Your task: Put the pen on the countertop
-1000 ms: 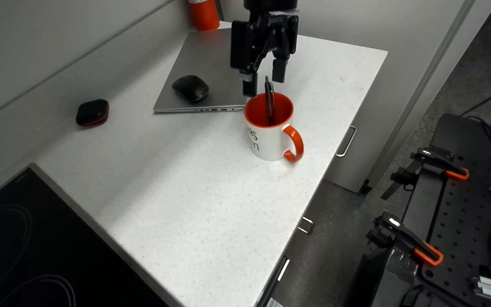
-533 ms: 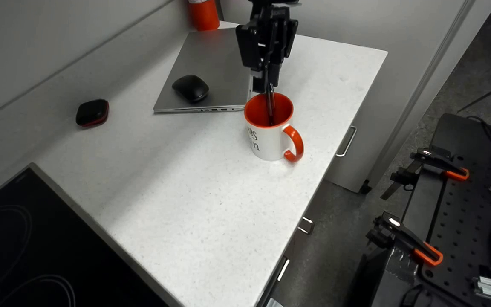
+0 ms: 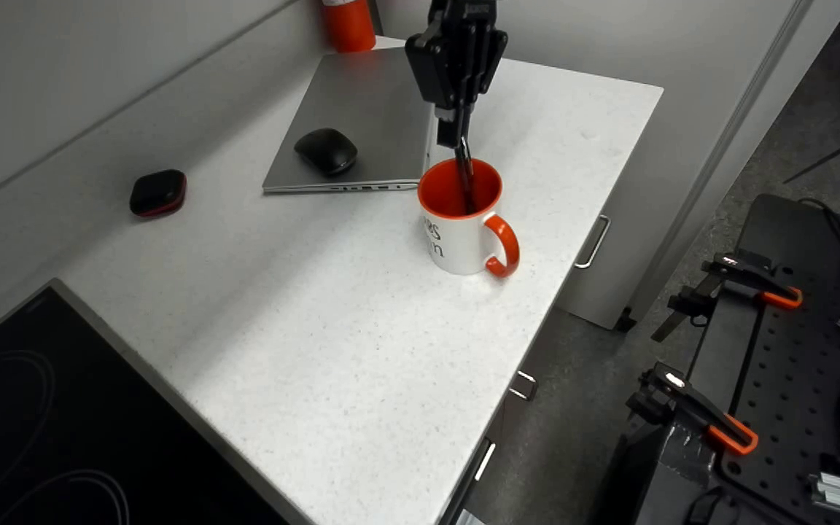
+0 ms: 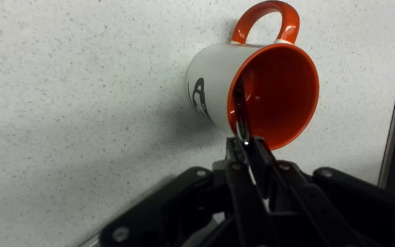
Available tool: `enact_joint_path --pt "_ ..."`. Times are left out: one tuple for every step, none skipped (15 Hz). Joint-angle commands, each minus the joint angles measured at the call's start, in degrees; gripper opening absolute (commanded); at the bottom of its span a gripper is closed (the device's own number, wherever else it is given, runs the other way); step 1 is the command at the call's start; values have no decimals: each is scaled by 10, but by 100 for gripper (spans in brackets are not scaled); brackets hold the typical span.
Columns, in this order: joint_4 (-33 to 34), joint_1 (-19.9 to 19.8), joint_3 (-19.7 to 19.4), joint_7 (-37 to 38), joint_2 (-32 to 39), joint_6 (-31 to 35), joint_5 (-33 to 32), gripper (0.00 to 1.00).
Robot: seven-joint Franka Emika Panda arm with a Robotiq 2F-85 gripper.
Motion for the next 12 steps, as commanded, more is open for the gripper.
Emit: enact_joint_path --pt "-10 -7 -3 -21 -34 -23 17 3" --pt "-13 -6 -4 -22 -46 -27 17 3" --pt "-15 -6 -5 -18 -56 -29 14 3" --pt "-17 -5 -6 -17 -69 -30 15 3" --pt "-19 -5 -8 -14 -83 -30 13 3" --pt "-20 -4 -10 -11 -95 -32 11 3" --pt "-22 -4 -13 -10 -110 -34 9 3" --pt "-23 -5 -18 -11 -128 -43 8 3" --pt "-25 -6 -23 -10 -144 -48 9 3" --pt "-25 -7 -29 -7 -159 -51 7 3" --pt "-24 -10 -32 4 -171 -49 -1 3" --pt "-24 -15 -32 19 -177 -46 -26 3"
